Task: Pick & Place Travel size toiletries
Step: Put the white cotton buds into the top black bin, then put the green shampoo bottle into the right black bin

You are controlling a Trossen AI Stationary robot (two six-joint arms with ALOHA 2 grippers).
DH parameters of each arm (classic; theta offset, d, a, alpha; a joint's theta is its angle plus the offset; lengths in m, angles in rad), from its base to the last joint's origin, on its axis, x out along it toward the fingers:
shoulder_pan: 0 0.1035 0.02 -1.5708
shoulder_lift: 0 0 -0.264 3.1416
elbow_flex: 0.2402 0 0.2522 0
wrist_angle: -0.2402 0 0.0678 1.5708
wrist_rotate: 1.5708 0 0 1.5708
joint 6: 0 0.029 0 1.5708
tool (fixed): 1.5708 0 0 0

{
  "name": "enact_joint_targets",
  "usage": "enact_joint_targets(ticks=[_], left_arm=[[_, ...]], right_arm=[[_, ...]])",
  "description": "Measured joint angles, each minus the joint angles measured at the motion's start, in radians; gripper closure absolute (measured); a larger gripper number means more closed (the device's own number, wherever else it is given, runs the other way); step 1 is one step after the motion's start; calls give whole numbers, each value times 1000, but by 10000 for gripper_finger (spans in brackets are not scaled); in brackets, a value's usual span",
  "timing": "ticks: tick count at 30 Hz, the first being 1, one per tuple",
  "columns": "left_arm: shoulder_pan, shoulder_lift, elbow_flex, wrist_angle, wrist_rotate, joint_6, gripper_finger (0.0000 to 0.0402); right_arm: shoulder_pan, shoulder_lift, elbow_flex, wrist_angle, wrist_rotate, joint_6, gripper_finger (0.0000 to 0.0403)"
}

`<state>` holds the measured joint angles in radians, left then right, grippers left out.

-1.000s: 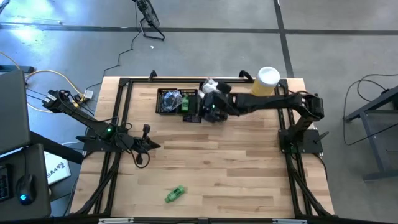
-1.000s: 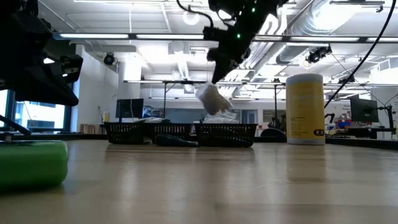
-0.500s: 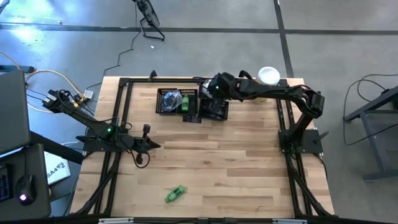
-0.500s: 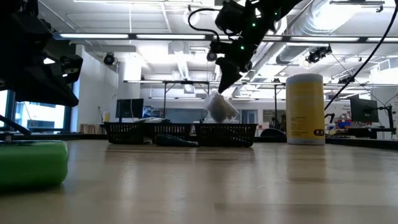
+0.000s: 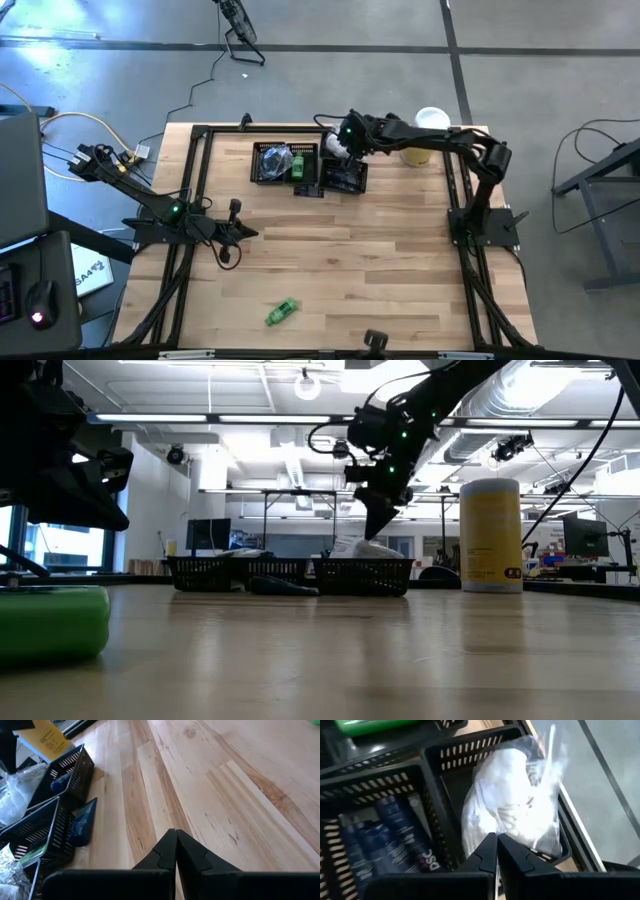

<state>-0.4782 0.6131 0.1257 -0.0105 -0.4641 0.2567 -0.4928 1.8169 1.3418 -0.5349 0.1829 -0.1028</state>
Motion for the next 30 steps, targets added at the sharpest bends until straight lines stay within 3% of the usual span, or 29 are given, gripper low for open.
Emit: enact_joint_targets(ticks=[7, 15, 18, 23, 30], left_arm=[[0, 0, 0, 0, -3, 0, 401], [0, 0, 0, 0, -3, 4, 401], [0, 0, 0, 0, -3, 4, 401], [0, 0, 0, 0, -3, 4, 401], [0, 0, 0, 1, -2, 4, 401]], right_arm=[[12, 5, 0, 39, 79, -4, 377], [40, -8, 0, 31, 76, 0, 273], [62, -12, 0, 33, 123, -11, 246], [100, -60, 0, 20, 199, -55, 238], [134, -181, 0, 22, 211, -33, 255]])
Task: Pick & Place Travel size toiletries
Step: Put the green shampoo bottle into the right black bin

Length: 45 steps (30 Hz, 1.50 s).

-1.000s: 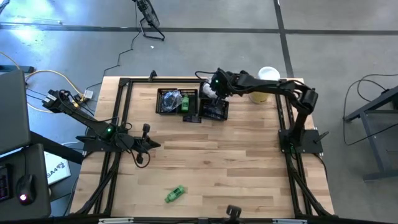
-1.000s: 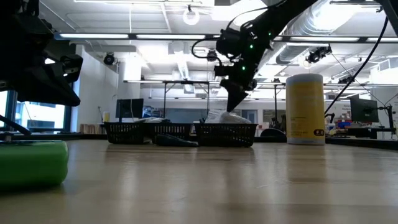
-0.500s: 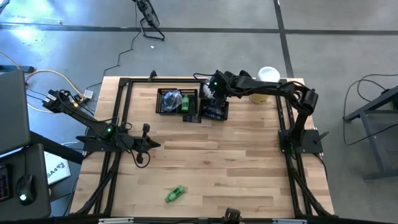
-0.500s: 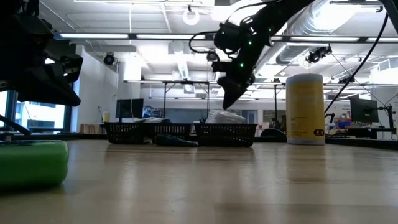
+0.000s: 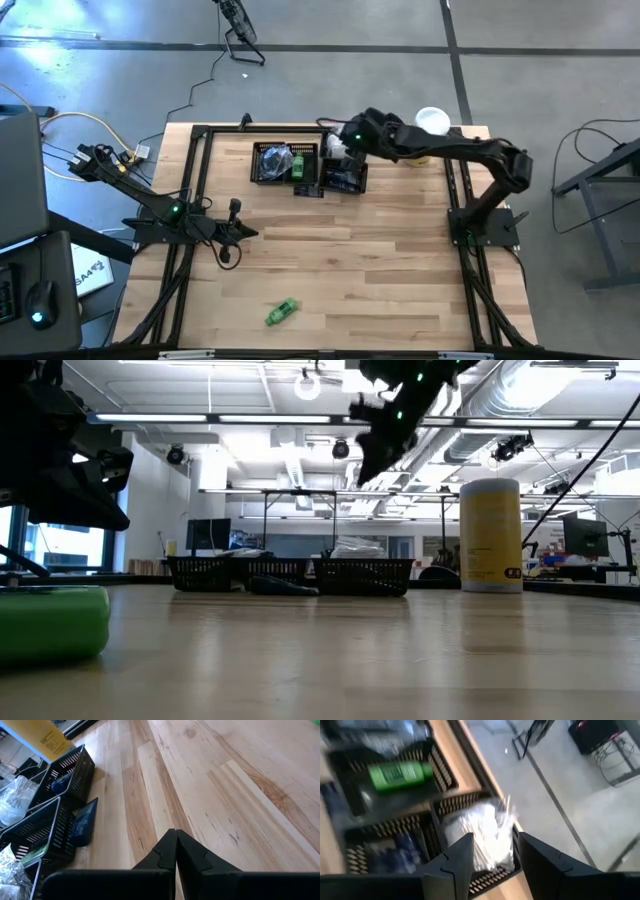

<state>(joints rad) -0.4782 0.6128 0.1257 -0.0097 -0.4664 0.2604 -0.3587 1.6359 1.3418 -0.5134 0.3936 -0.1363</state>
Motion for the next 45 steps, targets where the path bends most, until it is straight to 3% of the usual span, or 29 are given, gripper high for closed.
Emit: enact_joint_targets(ticks=[7, 14, 25, 33, 45], left_arm=[[0, 0, 0, 0, 0, 0, 401], [0, 0, 0, 0, 3, 0, 401], [0, 0, 0, 0, 3, -3, 401], [0, 0, 0, 0, 3, -4, 401], [0, 0, 0, 56, 8, -42, 401]], right_arm=[[40, -132, 0, 2, -30, 97, 261], [105, -186, 0, 1, -95, 231, 261], [324, -215, 0, 66, -173, 427, 261], [502, -213, 0, 112, -142, 512, 261], [709, -96, 0, 174, 96, 579, 268]])
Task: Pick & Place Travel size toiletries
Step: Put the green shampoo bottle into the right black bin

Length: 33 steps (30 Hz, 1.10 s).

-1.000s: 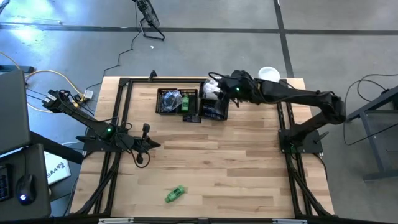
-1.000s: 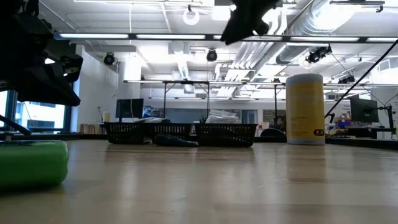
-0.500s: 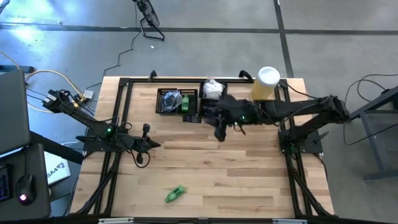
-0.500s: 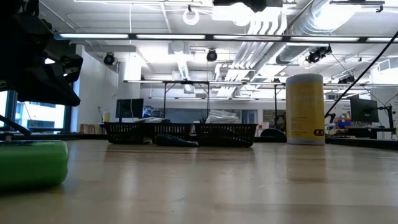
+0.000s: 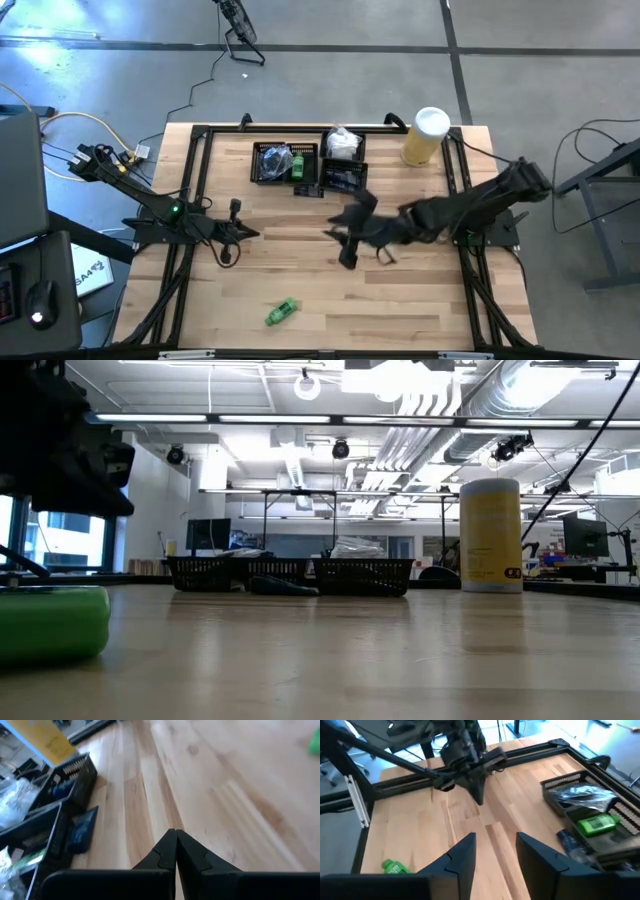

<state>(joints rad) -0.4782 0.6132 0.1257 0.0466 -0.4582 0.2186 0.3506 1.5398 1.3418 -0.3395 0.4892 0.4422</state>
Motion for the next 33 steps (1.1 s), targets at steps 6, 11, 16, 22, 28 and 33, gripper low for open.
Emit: enact_joint_targets(ticks=[6, 11, 16, 22, 28, 33], left_arm=[[0, 0, 0, 121, 69, -7, 401], [0, 0, 0, 134, 126, -68, 401], [-33, 18, 0, 138, 159, -104, 401], [-144, 80, 0, 194, 91, -141, 401], [-252, 214, 47, 246, -33, -156, 401], [-318, 391, 148, 242, -62, -179, 401]], right_arm=[[45, 150, 0, 146, 6, -81, 332], [54, 246, 0, 222, 6, -118, 392], [57, 317, 0, 284, -36, -124, 395], [35, 394, 0, 408, -232, -134, 399], [8, 434, 0, 431, -286, -134, 400], [-4, 434, 0, 438, -283, -156, 400]])
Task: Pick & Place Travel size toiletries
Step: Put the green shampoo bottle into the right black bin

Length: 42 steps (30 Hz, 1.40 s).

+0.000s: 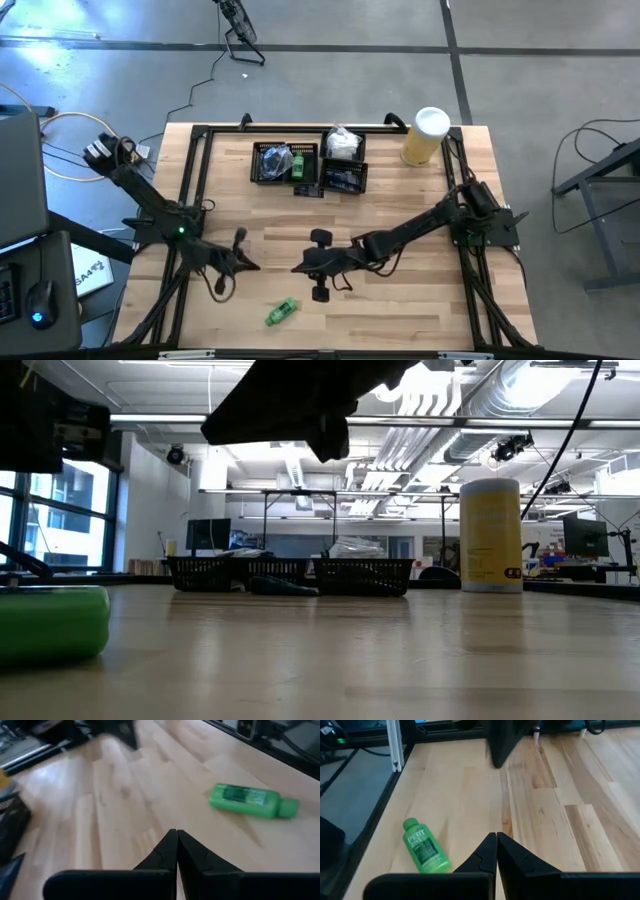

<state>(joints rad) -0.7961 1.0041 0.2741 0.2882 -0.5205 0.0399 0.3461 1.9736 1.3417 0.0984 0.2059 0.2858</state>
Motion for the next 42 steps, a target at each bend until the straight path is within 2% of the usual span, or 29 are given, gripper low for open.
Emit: enact_joint_targets(ticks=[4, 9, 15, 20, 26, 29, 33, 42], left_arm=[[-19, 156, 78, -1, 39, -15, 401], [-19, 341, 166, 1, 221, -120, 401], [-19, 498, 280, 7, 437, -125, 401], [-55, 602, 380, 9, 512, -97, 401], [-78, 681, 432, 44, 537, -90, 401], [-75, 726, 430, 73, 510, -114, 401], [-76, 776, 431, 100, 410, -133, 401], [-70, 801, 429, 166, 350, -96, 401]], right_arm=[[-10, 0, 0, -2, -13, -24, 400], [-13, 0, 0, -36, -41, 13, 400], [6, 0, 0, -42, -156, 57, 400], [33, 15, 0, -30, -139, 104, 400], [66, 71, 0, -6, -1, 138, 400], [86, 74, -1, -3, 65, 137, 400], [97, 68, 0, 16, 70, 132, 400], [106, 59, 0, 14, 117, 103, 400]])
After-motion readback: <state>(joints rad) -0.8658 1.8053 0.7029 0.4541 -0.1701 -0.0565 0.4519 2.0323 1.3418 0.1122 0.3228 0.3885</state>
